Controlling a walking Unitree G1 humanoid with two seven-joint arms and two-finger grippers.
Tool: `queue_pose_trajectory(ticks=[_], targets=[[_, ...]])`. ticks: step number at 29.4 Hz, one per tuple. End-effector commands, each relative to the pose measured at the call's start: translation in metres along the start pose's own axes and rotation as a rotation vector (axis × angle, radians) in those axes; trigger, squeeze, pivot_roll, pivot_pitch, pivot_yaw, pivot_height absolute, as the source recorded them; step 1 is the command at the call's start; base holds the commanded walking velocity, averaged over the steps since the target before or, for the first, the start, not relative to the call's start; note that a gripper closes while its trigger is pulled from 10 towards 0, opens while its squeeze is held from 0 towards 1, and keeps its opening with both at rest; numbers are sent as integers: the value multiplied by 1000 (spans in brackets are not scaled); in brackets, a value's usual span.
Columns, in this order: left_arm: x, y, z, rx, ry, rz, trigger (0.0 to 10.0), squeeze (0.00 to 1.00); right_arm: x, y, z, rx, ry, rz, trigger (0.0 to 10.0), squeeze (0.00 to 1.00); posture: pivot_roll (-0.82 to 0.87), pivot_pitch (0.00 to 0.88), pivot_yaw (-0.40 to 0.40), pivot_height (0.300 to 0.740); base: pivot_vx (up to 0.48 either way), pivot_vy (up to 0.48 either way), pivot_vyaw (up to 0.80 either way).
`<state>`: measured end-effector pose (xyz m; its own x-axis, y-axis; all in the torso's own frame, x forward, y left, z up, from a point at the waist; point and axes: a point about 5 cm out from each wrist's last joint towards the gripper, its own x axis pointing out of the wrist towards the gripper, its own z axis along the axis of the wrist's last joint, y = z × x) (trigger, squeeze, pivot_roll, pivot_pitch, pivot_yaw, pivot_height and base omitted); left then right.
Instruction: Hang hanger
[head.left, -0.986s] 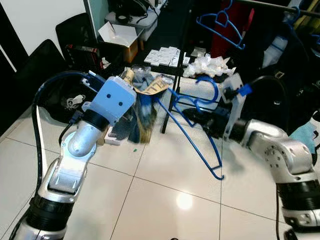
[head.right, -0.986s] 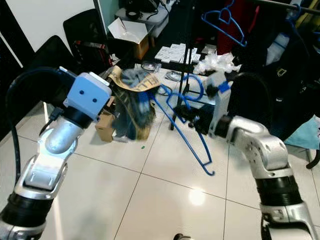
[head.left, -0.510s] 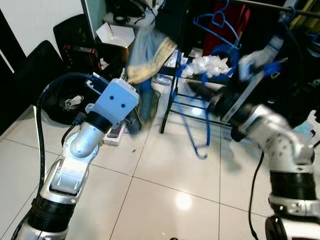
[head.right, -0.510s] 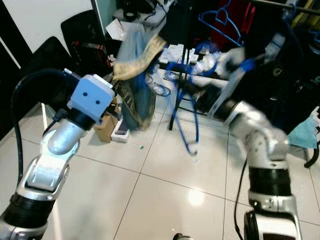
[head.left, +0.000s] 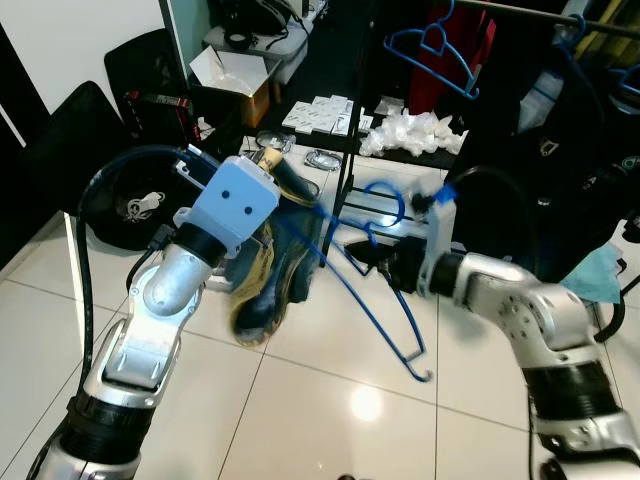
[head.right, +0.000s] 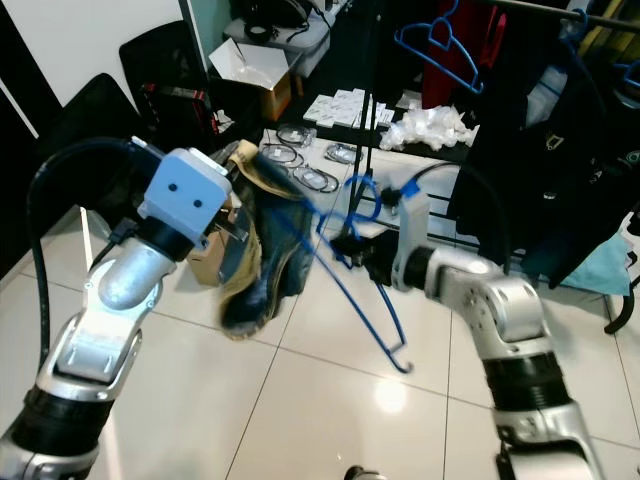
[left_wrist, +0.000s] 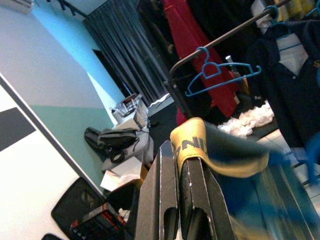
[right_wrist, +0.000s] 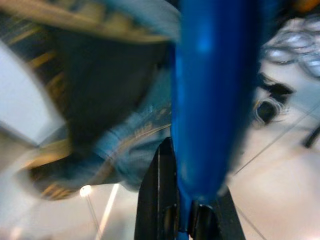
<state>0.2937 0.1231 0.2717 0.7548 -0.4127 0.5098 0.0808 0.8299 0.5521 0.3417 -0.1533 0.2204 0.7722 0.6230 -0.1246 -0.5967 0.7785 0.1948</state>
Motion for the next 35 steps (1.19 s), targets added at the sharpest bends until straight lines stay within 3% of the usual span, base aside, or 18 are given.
queue_pose_trajectory(ticks=[1, 4, 8, 12, 13, 18, 22, 25, 28, 30, 32, 33, 35], targets=[[0, 1, 1, -10, -3, -3, 902, 0, -5, -15, 9, 15, -74, -101, 10000, 0, -32, 152, -32, 740, 0, 0, 0], [-3, 0, 0, -18, 9, -11, 902, 0, -9, -21, 23, 23, -159, -130, 10000, 0, -31, 152, -34, 740, 0, 0, 0], [-4, -4, -2, -19, 18, -30, 941, 0, -9, -17, 29, 50, -182, -102, 10000, 0, -32, 152, -33, 740, 0, 0, 0], [-5, -9, -5, -11, 30, -59, 1020, 0, -7, -16, 29, 36, -160, -113, 10000, 0, -35, 152, -31, 740, 0, 0, 0], [-6, -13, -7, -7, 40, -84, 1216, 0, -5, -16, 21, -11, -90, -129, 10000, 0, -38, 152, -30, 740, 0, 0, 0], [-7, -21, -10, -31, 56, -115, 1804, 0, -3, -10, 14, -25, -39, -111, 10000, 0, -37, 154, -30, 740, 0, 0, 0], [-9, -37, -9, -88, 66, -166, 1765, 0, 0, 5, 26, -17, -114, 1, 10000, 0, -36, 153, -30, 740, 0, 0, 0], [-9, -45, -6, -154, 56, -185, 1451, 0, -2, 23, 37, -99, -183, 128, 10000, 0, -34, 153, -31, 740, 0, 0, 0], [-9, -50, -1, -211, 40, -207, 1451, 0, -1, 21, 49, -82, -259, 89, 10000, 0, -37, 151, -30, 740, 0, 0, 0], [-12, -61, 3, -305, 31, -272, 1412, 0, 0, 16, 57, -75, -306, 45, 10000, 0, -34, 148, -31, 740, 0, 0, 0], [-13, -65, 5, -342, 28, -300, 1961, 0, 0, 15, 58, -80, -313, 43, 10000, 0, -34, 148, -31, 740, 0, 0, 0], [-14, -67, 6, -364, 27, -317, 2745, 0, 0, 15, 59, -83, -316, 44, 10000, 0, -34, 148, -31, 740, 0, 0, 0], [-18, -74, 7, -402, 34, -362, 3059, 0, 0, 17, 57, -108, -297, 63, 10000, 0, -32, 143, -31, 740, 0, 0, 0]])
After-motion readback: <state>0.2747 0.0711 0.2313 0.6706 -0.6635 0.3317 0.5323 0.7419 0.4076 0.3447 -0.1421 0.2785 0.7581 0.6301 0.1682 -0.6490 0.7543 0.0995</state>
